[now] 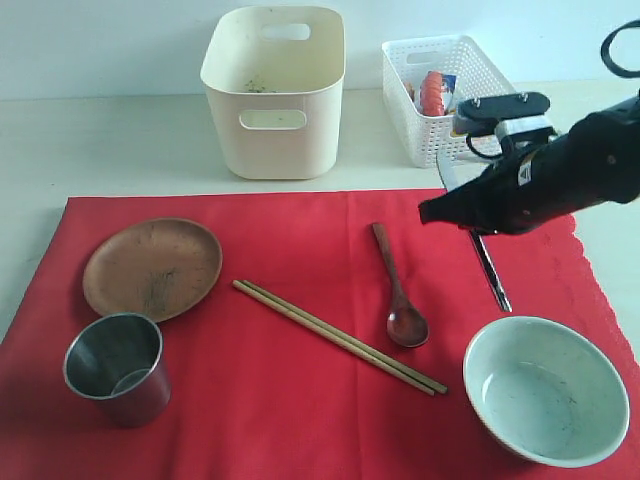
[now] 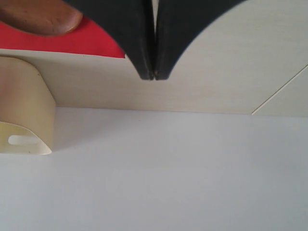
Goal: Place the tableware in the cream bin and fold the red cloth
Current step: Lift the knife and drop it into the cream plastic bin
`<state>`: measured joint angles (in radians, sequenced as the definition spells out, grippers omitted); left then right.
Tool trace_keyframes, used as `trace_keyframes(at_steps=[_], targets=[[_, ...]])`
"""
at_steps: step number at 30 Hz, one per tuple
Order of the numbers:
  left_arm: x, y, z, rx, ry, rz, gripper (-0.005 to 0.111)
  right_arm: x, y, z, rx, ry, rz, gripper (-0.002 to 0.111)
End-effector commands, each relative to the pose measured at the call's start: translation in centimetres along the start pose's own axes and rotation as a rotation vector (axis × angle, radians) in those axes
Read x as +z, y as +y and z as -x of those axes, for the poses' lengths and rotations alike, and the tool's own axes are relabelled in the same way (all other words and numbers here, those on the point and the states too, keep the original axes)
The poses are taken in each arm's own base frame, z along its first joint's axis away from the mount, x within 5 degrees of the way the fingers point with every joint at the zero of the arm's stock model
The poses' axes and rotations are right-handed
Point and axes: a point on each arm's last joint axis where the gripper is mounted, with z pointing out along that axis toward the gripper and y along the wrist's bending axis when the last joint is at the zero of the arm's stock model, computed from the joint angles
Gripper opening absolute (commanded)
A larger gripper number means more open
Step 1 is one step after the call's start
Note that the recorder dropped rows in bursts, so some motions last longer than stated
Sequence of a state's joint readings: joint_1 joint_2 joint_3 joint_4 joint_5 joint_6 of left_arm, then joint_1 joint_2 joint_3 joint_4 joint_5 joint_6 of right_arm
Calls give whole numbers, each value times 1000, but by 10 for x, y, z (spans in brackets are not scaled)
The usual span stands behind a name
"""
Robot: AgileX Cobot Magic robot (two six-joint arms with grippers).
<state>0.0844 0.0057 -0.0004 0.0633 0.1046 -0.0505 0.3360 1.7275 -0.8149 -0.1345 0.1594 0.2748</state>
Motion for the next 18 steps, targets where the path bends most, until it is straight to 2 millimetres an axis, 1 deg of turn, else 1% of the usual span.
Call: trace_keyframes(at_steps=[1, 2, 3, 6, 8, 10, 11, 12, 13, 14, 15, 16, 18], targets=[[0, 0, 0, 4, -7, -6, 3, -14, 6, 40, -41, -159, 25, 0], [0, 0, 0, 4, -7, -6, 3, -17, 8, 48, -52, -197, 31, 0], [0, 0, 0, 4, -7, -6, 3, -21, 10, 61, -61, -255, 40, 0], [0, 0, 0, 4, -7, -6, 3, -39, 17, 103, -77, -483, 79, 0], [0, 0, 0, 4, -7, -6, 3, -42, 21, 125, -79, -582, 97, 0], [0, 0, 0, 4, -7, -6, 3, -37, 26, 156, -79, -671, 110, 0], [0, 0, 0, 4, -7, -6, 3, -37, 27, 164, -79, -692, 113, 0], [0, 0, 0, 4, -7, -6, 3, -30, 29, 176, -73, -715, 118, 0], [0, 0, 0, 4, -7, -6, 3, -28, 30, 181, -72, -725, 120, 0], [0, 0, 0, 4, -7, -6, 3, -21, 32, 192, -71, -746, 122, 0], [0, 0, 0, 4, -7, -6, 3, -17, 32, 196, -71, -752, 123, 0], [0, 0, 0, 4, -7, -6, 3, -11, 37, 205, -75, -775, 133, 0], [0, 0, 0, 4, -7, -6, 3, -6, 46, 212, -105, -793, 142, 0]])
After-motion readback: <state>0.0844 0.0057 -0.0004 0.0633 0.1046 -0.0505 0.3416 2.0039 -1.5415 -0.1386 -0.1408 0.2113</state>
